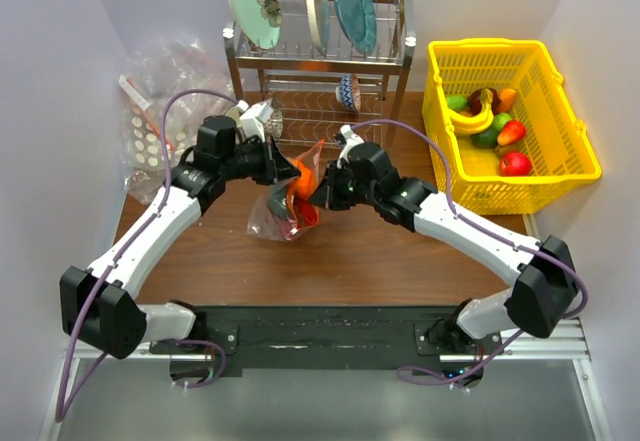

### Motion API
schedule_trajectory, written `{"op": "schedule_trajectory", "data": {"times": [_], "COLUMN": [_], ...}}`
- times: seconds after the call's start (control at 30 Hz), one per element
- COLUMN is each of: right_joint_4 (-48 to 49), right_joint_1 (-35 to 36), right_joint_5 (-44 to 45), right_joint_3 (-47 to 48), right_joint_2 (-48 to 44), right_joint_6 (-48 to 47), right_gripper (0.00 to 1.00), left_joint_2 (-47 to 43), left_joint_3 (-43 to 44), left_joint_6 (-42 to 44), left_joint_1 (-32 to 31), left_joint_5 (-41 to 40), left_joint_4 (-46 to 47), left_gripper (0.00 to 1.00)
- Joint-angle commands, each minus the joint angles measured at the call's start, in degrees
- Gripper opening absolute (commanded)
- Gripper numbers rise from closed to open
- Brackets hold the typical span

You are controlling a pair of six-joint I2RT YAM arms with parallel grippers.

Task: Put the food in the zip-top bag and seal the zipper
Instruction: Adjust the zipper food storage bag at the center of the board.

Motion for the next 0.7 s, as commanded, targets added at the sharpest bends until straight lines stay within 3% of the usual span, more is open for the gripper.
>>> {"op": "schedule_trajectory", "data": {"times": [0.0,0.23,0.43,0.5,0.67], "right_joint_4": [10.4,22.6,25.8,25.5,23.6], "right_joint_1": [-0.3,-0.3,-0.3,-0.3,-0.3], "right_joint_5": [2.8,4.3,5.9,6.1,6.1], "right_joint_3": [-6.3,-22.3,-26.2,-26.0,-25.1], "right_joint_2": [-1.4,-5.4,-8.9,-9.8,-9.8], "right_joint_6": [6.6,11.9,11.3,10.8,10.8], "right_gripper": [0.00,0.00,0.00,0.00,0.00], "left_joint_2": [0.6,0.7,4.0,4.2,2.8], "left_joint_3": [-4.8,-11.8,-11.5,-11.5,-8.3], "left_joint_6": [1.1,-2.3,-2.9,-3.4,-0.5], "left_joint_1": [-0.5,-4.6,-10.1,-10.6,-10.7], "left_joint_5": [4.7,3.9,2.5,2.9,0.3], "left_joint_4": [3.9,12.0,13.9,14.8,9.6], "left_gripper": [0.00,0.00,0.00,0.08,0.52]}}
